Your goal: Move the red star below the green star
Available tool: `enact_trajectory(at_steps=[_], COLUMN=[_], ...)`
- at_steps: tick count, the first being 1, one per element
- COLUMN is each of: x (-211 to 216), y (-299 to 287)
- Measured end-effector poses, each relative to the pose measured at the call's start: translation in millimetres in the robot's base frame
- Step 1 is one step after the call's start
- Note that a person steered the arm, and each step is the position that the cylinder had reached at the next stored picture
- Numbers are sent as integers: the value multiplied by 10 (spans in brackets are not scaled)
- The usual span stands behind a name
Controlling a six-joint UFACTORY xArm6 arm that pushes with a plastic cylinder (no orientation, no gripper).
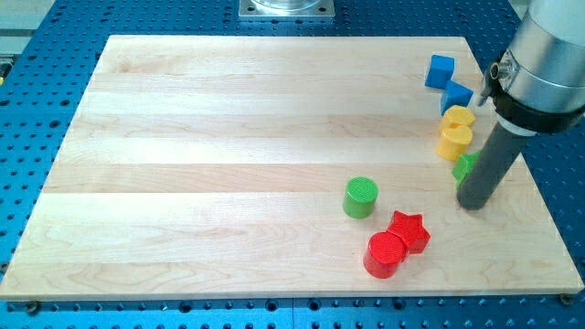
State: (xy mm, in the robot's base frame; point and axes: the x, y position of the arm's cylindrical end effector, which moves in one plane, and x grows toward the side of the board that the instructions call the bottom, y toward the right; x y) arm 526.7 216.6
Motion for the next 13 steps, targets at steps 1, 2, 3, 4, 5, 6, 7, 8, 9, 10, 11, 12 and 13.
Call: enact_trajectory(at_steps=[1, 2, 3, 4, 5, 6, 7, 8, 9, 10, 11, 12, 13], x=[635, 921, 913, 913, 870, 617, 526, 531, 531, 662, 507, 462, 462], y=[160, -143, -551, -1380, -1798, -1429, -741, -522, -525, -512, -486, -322, -164])
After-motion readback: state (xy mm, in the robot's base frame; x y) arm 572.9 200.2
